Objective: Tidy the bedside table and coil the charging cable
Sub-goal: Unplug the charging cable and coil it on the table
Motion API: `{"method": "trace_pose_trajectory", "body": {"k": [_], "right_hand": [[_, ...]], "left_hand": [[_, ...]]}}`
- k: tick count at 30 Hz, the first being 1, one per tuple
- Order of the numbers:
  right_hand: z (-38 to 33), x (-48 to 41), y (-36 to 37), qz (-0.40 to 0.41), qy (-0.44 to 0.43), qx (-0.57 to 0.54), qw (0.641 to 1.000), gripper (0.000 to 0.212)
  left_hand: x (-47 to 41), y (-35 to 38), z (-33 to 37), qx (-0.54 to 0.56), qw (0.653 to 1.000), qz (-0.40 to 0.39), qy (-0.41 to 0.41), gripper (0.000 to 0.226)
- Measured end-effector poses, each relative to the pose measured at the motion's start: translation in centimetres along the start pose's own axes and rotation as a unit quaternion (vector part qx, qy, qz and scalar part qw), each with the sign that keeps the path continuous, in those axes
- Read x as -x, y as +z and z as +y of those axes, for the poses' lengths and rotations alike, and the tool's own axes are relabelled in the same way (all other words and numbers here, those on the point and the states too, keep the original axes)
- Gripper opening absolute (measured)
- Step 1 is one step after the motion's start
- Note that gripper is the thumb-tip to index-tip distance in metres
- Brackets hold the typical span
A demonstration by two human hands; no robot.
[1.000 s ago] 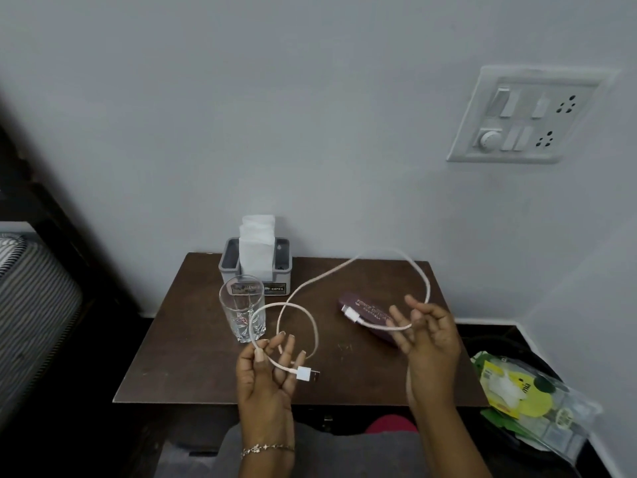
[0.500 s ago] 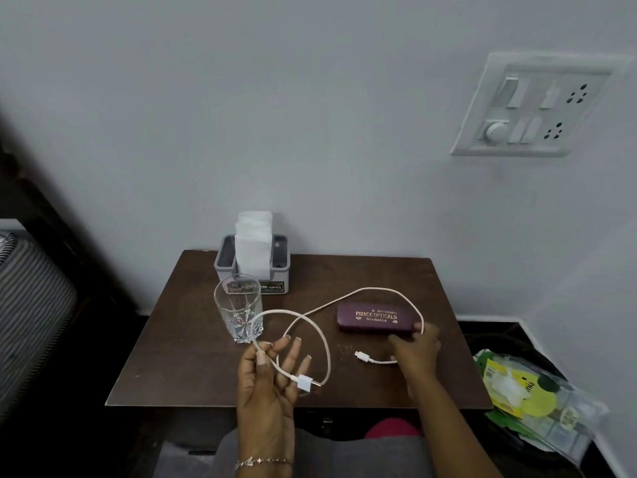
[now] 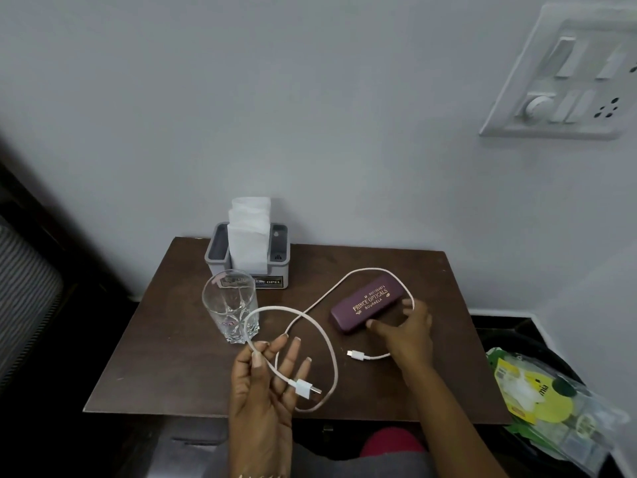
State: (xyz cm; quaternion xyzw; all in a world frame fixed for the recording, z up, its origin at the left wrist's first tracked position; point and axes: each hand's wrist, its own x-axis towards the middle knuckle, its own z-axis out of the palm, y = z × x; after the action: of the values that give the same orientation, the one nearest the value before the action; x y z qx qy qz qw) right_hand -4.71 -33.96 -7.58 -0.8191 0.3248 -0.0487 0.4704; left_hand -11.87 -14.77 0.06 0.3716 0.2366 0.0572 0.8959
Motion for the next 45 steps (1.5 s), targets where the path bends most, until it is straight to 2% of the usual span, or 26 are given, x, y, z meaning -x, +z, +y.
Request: {"method": "trace_pose_trajectory", "body": {"k": [5, 9, 11, 15, 17, 21, 24, 28, 32, 36, 42, 45], "right_hand": [[-1.8, 2.6, 1.8, 0.022, 0.026, 0.052, 0.998, 0.096], [-3.5, 2.3, 2.6, 0.044, 0.041, 0.060, 0.996, 0.094], [-3.8, 2.1, 2.8, 0.037, 0.053, 0.037, 0.997, 0.083], [-4.2, 1.7, 2.7, 0.043, 0.018, -0.077, 0.996, 0.025], [-5.0, 1.6, 2.3, 0.006, -0.046, -0.146, 0.988, 0.020], [-8.0, 2.6, -0.4, -0.147, -0.165, -0.229, 0.948, 0.024], [-9.1, 3.5, -2.8, -0.205, -0.195, -0.314, 0.906, 0.029], [-7.5, 3.9, -6.2, -0.203, -0.147, -0.444, 0.860, 0.029], [-1.8, 4.1, -9.0, -0.151, -0.069, -0.529, 0.832, 0.037], [3.6, 4.0, -10.9, -0.086, -0.013, -0.587, 0.805, 0.026], [6.0, 2.1, -7.8, -0.046, 0.079, -0.564, 0.821, 0.028], [5.2, 0.9, -4.8, -0.014, 0.121, -0.576, 0.809, 0.030]], "left_hand": [[0.0, 0.1, -0.4, 0.002, 1.000, 0.002, -0.005, 0.020], [0.4, 0.0, -0.6, -0.002, 1.000, -0.006, -0.014, 0.019], [0.4, 0.0, -0.5, -0.001, 1.000, -0.008, -0.019, 0.018], [0.3, -0.1, -0.2, 0.003, 1.000, -0.007, -0.016, 0.018], [0.3, -0.2, -0.2, 0.004, 1.000, -0.005, -0.010, 0.019], [0.3, -0.3, -0.2, 0.001, 1.000, -0.006, 0.004, 0.019], [0.3, -0.3, -0.1, 0.001, 1.000, -0.002, 0.022, 0.021], [0.6, -0.2, 0.0, 0.006, 1.000, 0.002, 0.023, 0.021], [0.5, -0.4, 0.0, 0.022, 1.000, 0.003, 0.011, 0.020], [0.5, -0.4, -0.2, 0.032, 0.999, 0.006, 0.011, 0.021], [0.4, -0.4, -0.9, 0.018, 1.000, 0.004, 0.014, 0.022], [0.3, -0.3, -1.1, 0.009, 1.000, 0.020, 0.016, 0.023]]}}
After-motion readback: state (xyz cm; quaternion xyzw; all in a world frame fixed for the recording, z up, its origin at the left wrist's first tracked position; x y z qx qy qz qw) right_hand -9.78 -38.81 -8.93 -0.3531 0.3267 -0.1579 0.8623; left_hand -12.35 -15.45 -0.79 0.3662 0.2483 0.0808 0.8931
